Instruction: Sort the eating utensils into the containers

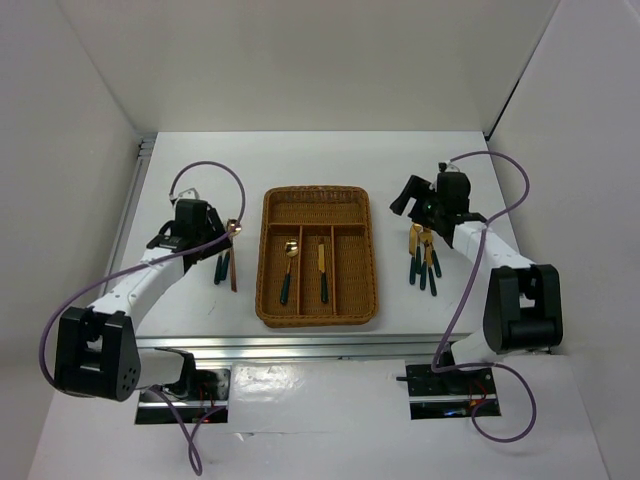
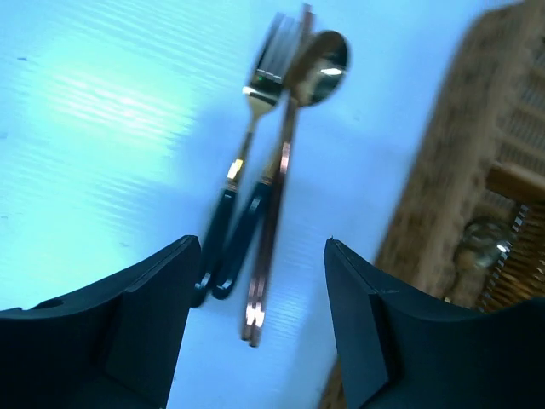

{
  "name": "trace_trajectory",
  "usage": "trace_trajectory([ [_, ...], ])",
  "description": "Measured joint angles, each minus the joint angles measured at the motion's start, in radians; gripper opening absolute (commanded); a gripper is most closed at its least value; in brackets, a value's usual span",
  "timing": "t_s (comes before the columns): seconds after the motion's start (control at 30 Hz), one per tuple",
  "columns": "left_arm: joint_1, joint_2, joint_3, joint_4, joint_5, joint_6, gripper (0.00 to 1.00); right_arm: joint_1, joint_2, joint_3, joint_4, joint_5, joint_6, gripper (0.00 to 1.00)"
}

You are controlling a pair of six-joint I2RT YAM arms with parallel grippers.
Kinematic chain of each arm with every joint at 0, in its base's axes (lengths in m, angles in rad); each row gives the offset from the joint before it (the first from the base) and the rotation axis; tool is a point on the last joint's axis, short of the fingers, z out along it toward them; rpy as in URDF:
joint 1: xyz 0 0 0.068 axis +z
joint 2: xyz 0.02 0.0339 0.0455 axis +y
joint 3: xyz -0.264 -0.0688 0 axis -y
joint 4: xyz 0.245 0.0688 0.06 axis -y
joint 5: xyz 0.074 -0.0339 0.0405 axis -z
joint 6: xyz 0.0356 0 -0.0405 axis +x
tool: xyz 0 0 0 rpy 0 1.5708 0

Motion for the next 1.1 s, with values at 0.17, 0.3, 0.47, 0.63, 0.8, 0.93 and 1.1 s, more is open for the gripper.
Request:
trace_trajectory([
  [0.17,0.048,0.061,-0.005,0.015,-0.008,0.017,0.68,0.000,0.048,0.016,0.012,-0.028,0.001,0.92],
  [0.3,0.074,0.140,-0.005,0.019,0.004,0.022,0.62,0.000,0.065,0.018,0.013,-0.046,0.001,0.92],
  [0.47,0.109,0.183,-0.005,0.037,0.017,0.027,0.62,0.000,0.069,0.019,0.020,-0.050,0.000,0.92],
  [0.63,0.109,0.211,-0.005,0.043,0.026,0.050,0.59,0.000,0.072,0.019,0.024,-0.050,0.000,0.92],
  [0.8,0.109,0.219,-0.005,0.050,0.041,0.070,0.58,0.000,0.089,0.023,0.029,-0.054,0.000,0.92],
  [0.93,0.109,0.227,-0.005,0.050,0.042,0.074,0.58,0.000,0.092,0.023,0.029,-0.054,0.000,0.92],
  [1.1,0.109,0.251,0.001,0.049,0.042,0.079,0.56,0.000,0.092,0.024,0.031,-0.057,0.000,0.92],
])
